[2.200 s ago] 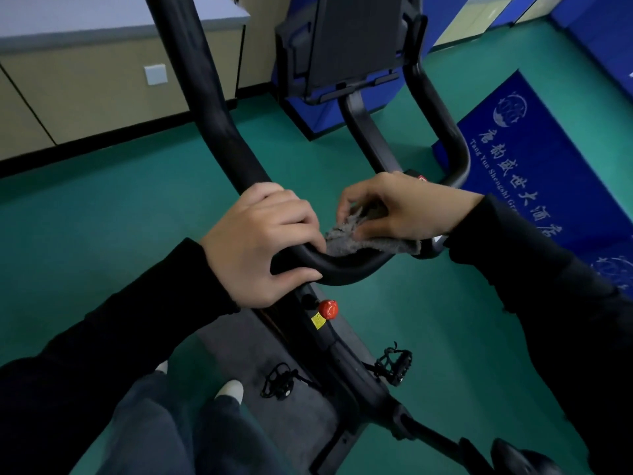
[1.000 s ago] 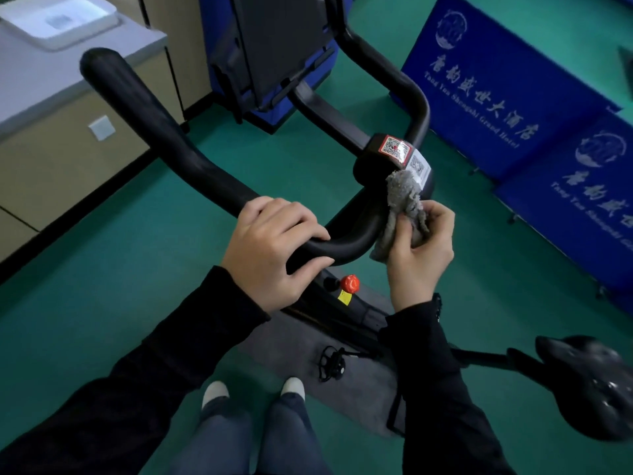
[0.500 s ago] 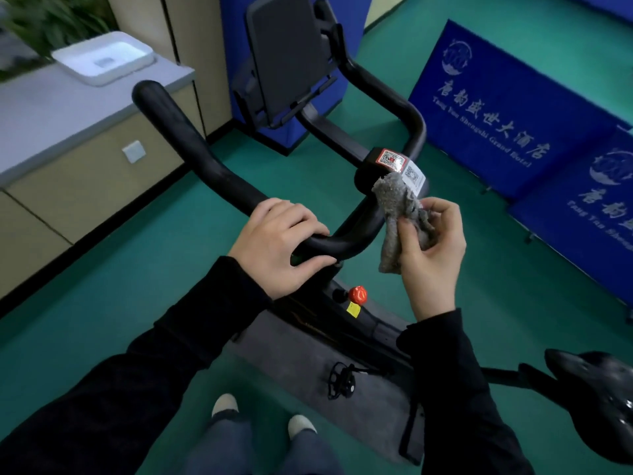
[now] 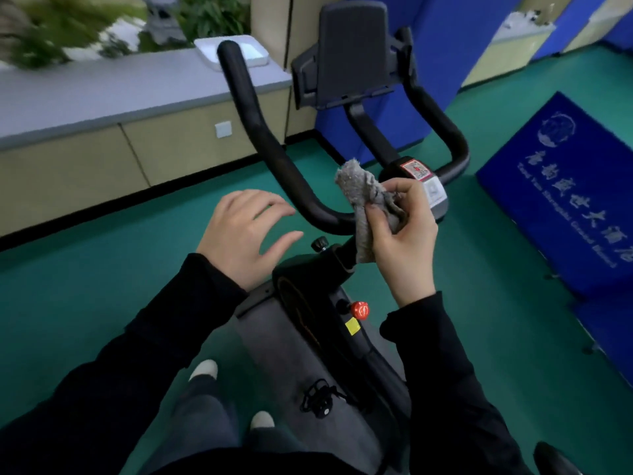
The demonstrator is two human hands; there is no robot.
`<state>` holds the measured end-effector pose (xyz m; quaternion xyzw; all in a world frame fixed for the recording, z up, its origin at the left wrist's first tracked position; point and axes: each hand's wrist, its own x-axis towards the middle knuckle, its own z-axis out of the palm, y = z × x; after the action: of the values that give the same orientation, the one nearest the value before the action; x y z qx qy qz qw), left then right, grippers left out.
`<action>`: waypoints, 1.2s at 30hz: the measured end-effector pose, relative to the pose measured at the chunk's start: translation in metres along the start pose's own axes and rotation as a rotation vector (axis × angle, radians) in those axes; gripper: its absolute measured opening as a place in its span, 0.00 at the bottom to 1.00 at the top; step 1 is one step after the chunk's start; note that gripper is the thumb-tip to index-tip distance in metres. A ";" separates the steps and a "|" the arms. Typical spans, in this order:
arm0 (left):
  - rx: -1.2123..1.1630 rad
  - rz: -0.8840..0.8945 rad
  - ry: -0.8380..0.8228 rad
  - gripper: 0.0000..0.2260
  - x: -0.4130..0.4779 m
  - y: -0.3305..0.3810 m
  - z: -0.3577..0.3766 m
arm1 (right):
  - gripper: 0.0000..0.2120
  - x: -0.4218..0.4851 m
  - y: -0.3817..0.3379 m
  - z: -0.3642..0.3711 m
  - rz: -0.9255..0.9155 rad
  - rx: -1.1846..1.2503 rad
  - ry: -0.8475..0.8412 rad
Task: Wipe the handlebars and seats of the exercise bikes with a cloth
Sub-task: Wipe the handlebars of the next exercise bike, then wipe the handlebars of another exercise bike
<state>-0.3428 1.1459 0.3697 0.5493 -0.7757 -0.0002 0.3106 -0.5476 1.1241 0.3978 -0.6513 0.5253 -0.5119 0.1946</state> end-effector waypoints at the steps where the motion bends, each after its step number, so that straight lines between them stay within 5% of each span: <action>1: 0.025 -0.044 -0.003 0.18 -0.012 -0.001 -0.004 | 0.09 0.000 -0.002 0.004 -0.020 0.018 -0.037; 10: 0.218 -0.488 -0.112 0.27 -0.112 -0.009 -0.043 | 0.12 -0.018 -0.047 0.065 -0.188 0.218 -0.419; 21: 0.344 -0.859 -0.042 0.26 -0.230 -0.010 -0.092 | 0.20 -0.077 -0.112 0.150 -0.296 0.377 -0.783; 36: 0.376 -1.309 0.138 0.23 -0.446 0.039 -0.190 | 0.16 -0.275 -0.248 0.221 -0.438 0.542 -1.244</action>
<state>-0.1936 1.6056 0.3212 0.9486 -0.2492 -0.0182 0.1944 -0.2135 1.3968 0.3785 -0.8420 0.0282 -0.1854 0.5058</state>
